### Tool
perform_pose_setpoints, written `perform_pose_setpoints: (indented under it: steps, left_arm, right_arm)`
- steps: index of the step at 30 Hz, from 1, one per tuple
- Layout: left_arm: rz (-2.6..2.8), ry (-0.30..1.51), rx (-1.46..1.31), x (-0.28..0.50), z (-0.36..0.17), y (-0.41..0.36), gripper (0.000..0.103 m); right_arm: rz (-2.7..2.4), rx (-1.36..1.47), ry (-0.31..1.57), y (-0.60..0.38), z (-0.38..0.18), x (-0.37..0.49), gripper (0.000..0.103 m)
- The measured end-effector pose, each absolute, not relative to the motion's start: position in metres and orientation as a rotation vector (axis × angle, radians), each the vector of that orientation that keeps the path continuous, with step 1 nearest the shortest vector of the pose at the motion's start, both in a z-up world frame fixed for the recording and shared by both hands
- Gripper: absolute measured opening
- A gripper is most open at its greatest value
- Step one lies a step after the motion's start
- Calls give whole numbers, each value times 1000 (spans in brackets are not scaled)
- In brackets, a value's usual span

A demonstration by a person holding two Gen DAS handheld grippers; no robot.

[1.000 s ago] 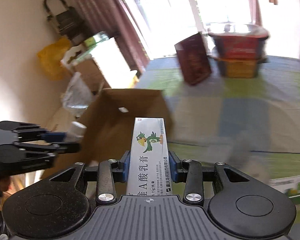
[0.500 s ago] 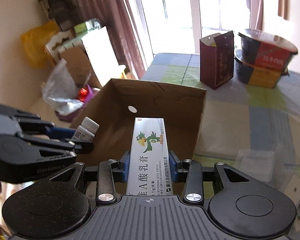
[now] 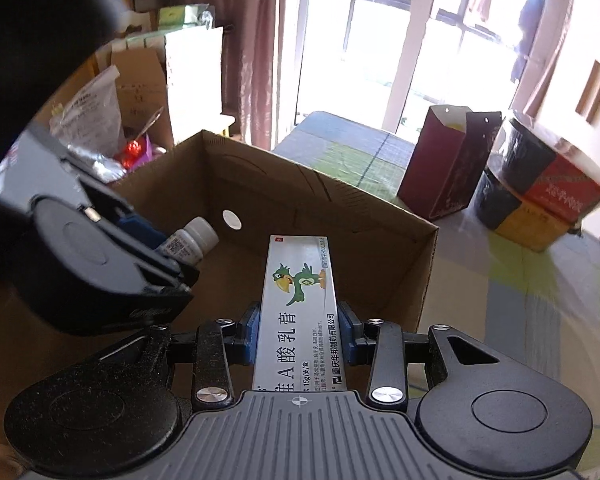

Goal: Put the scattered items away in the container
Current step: 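Carry the pill bottle with the left tool and the bird-print box with the right tool to the cardboard box, then open both tools to drop the bottle and box into the cardboard box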

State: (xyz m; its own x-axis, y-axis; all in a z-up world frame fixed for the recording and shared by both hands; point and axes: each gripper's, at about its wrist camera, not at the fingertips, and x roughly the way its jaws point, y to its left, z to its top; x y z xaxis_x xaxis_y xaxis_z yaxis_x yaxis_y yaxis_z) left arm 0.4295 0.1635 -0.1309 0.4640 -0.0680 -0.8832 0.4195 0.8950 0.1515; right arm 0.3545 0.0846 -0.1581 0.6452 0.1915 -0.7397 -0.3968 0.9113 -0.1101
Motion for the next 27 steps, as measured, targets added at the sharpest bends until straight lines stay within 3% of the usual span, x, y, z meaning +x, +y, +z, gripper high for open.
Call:
perform_pose_setpoints:
  steps: [10,11,13,14,15,16,18,27]
  left_arm:
    - [-306,1005,455,441,-142,145,24]
    - [-298,1000,465,441,-144,143,26]
    - [-280,989,484,442,-145,140,48]
    - [-275,986,488,442,-145,140,53]
    - [-272,985,491,442,-145,140,60]
    - [-269,984,494,442,-145,139,61]
    - [-250,983,530,442,-146,140,62]
    - [-242,977,535,432,-139,143,72]
  right_arm:
    - [325,-330,798,82,-165,372,41]
    - [327,-337,804,82,-166,374,41]
    - [332,-355,816,83,-167,375,41]
    - [343,-364,819,84,-167,374,41]
    - [353,-368,815,85,-166,373,44]
    - [350,-373,805,84,-165,371,60]
    - [344,-382,784,82,-163,369,75]
    - [389,-348,781,74,-154,363,76]
